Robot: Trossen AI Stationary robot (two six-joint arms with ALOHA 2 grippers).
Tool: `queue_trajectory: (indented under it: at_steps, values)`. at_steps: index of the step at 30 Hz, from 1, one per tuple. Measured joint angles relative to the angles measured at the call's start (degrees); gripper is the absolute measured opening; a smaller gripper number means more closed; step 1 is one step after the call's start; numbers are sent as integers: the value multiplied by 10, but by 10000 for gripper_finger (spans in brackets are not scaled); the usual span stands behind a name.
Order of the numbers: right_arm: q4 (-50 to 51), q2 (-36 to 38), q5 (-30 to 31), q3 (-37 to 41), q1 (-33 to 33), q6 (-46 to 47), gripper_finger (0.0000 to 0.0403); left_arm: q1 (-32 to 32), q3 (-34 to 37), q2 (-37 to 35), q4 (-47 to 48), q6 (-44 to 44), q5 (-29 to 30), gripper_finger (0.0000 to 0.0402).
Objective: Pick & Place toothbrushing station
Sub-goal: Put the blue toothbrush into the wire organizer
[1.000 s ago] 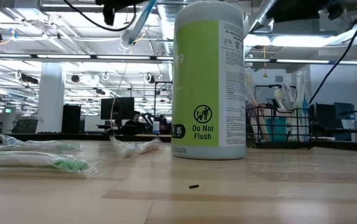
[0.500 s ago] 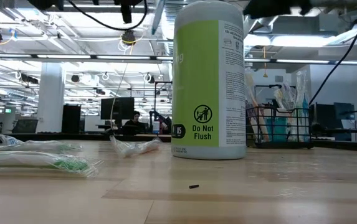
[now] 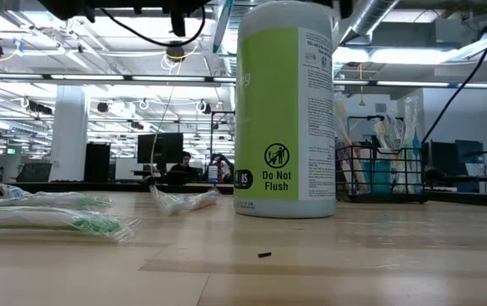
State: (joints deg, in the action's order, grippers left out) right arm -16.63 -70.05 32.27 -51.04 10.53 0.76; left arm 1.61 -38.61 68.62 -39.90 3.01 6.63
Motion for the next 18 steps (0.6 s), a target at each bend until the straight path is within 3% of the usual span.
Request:
queue_trajectory:
  at_steps: [10, 18]
  values:
    - [-143, -68, -150, 0, -40, -24, 137, 0, 0, 5, -6, -2, 0, 0]
    - [-179, -72, -175, 0, -60, -24, 141, 0, 0, 10, -22, -9, 0, 0]
